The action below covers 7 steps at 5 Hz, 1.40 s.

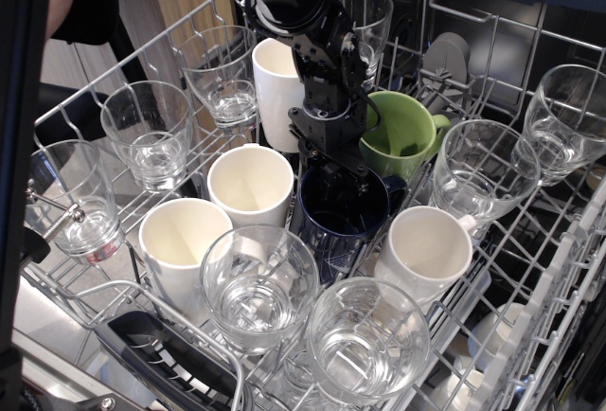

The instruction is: Pick up any cup

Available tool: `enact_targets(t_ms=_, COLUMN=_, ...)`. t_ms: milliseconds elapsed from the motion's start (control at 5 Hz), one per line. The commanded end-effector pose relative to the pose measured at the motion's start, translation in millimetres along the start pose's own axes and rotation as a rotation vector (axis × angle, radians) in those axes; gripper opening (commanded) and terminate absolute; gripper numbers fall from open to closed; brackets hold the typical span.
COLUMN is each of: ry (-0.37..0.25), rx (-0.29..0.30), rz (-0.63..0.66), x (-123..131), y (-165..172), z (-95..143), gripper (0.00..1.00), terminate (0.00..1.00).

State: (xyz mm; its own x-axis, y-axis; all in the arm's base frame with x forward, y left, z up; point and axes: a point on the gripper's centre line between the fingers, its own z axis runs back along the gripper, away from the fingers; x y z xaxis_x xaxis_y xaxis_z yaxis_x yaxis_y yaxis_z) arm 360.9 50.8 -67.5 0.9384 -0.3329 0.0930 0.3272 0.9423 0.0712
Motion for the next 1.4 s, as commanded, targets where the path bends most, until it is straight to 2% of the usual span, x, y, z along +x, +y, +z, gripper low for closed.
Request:
enact_targets(t_ms=0, ry=-0.041, rx=-0.057, rz=-0.017, x=4, y=6, z=69, gripper=0.0, terminate=0.0)
enact_targets(t_ms=400, ry=-0.063, rx=-0.078, rz=-0.045, x=-8, y=-10, z=76, gripper=0.0, terminate=0.0)
enact_targets(t_ms=600, ry=-0.092, rx=-0.112, rz=-0.04, x=2, y=-14, z=98, gripper=0.0, terminate=0.0)
enact_targets(t_ms=800, ry=-0.125, rx=-0.165, rz=-0.045, x=14, y=-11, z=132, gripper=0.0, terminate=0.0)
enact_targets(t_ms=1200, ry=-0.113, rx=-0.252, rz=-0.051, x=27, y=-13, z=189, gripper=0.0, terminate=0.0)
